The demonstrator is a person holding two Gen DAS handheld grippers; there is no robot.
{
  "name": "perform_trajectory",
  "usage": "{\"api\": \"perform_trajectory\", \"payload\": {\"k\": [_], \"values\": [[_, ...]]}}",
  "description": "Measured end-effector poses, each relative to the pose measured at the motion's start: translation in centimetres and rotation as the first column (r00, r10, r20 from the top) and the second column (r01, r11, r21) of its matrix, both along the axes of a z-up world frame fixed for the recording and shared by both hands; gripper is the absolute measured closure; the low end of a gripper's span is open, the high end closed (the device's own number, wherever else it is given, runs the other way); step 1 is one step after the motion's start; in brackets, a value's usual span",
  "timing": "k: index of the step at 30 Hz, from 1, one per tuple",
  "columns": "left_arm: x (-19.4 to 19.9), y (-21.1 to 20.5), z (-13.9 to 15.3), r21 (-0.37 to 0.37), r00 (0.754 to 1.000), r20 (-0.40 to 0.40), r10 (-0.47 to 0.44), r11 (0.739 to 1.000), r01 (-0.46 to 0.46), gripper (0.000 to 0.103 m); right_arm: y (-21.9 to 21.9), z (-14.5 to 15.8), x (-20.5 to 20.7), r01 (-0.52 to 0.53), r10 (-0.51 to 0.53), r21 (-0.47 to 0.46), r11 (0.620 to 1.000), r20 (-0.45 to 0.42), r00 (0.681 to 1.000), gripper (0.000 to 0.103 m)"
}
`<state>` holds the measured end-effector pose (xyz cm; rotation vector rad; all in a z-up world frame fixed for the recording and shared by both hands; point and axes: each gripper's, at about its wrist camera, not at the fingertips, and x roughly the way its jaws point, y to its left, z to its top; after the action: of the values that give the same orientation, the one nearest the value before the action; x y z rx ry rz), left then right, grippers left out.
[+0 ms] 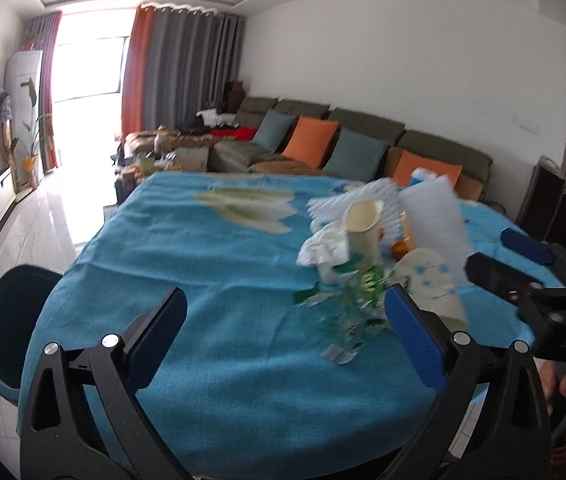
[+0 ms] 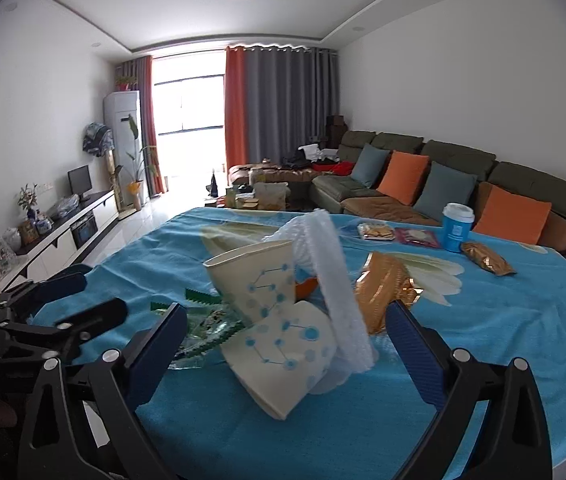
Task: Collect trash
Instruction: 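Move both tools back over the trash on the table, then grasp the clear plastic wrapper with the left tool while the right tool grasps the green wrapper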
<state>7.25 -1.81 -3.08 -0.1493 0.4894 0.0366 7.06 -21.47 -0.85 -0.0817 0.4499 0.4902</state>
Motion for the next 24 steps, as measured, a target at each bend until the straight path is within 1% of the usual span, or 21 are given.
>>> {"api": "perform_trajectory", "payload": {"k": [4,8,11,13,14,15,16,18,20,21,23,24], "values": [[1.4,0.7,-1.0,-0.021,0.999,-0.041,0.006,1.000,-0.006,0.006,0.9,-0.1,0.4,-0.042,0.042,-0.007,0.999,-0.022,0.999,0.011],[2.7,1.3,-1.8,-0.062,0.997,-0.072,-0.008,0.998,0.004,0.006,1.8,-0.5,1.2,-0.081,0.080,-0.004,0.997,-0.074,0.994,0.021],[3.7,1.4,-2.4,-0.086,0.995,-0.099,-0.022,0.996,0.014,0.006,2.0,-0.7,1.3,-0.088,0.087,-0.011,0.996,-0.090,0.992,0.023],[4.3,1.6,-2.9,-0.117,0.992,-0.119,-0.039,0.993,0.025,0.007,1.9,-0.9,1.5,-0.088,0.086,-0.010,0.996,-0.100,0.991,0.023],[4.5,1.6,-3.1,-0.122,0.991,-0.129,-0.042,0.992,0.026,0.012,1.8,-1.1,1.6,-0.087,0.086,-0.010,0.996,-0.108,0.990,0.023],[4.7,1.6,-3.4,-0.127,0.989,-0.140,-0.050,0.991,0.032,0.020,1.8,-1.2,1.6,-0.087,0.085,-0.009,0.996,-0.114,0.990,0.023],[5.1,1.6,-3.6,-0.131,0.987,-0.153,-0.054,0.991,0.034,0.023,1.8,-1.3,1.8,-0.088,0.086,-0.008,0.996,-0.119,0.989,0.024],[5.4,1.7,-4.0,-0.145,0.983,-0.168,-0.070,0.988,0.045,0.032,2.0,-1.5,2.0,-0.094,0.092,-0.008,0.996,-0.129,0.987,0.025],[5.6,1.5,-4.2,-0.152,0.982,-0.165,-0.090,0.986,0.065,0.035,2.4,-1.6,2.1,-0.104,0.101,-0.013,0.994,-0.136,0.986,0.025],[5.6,1.3,-4.2,-0.153,0.981,-0.163,-0.102,0.985,0.077,0.038,2.6,-1.7,2.1,-0.114,0.110,-0.015,0.993,-0.139,0.984,0.025],[5.9,1.0,-4.5,-0.163,0.977,-0.170,-0.130,0.981,0.102,0.042,2.9,-1.8,2.3,-0.127,0.123,-0.020,0.992,-0.146,0.982,0.028],[6.0,0.9,-4.6,-0.165,0.976,-0.171,-0.138,0.980,0.110,0.050,3.1,-1.9,2.4,-0.135,0.129,-0.026,0.991,-0.153,0.980,0.030]]}}
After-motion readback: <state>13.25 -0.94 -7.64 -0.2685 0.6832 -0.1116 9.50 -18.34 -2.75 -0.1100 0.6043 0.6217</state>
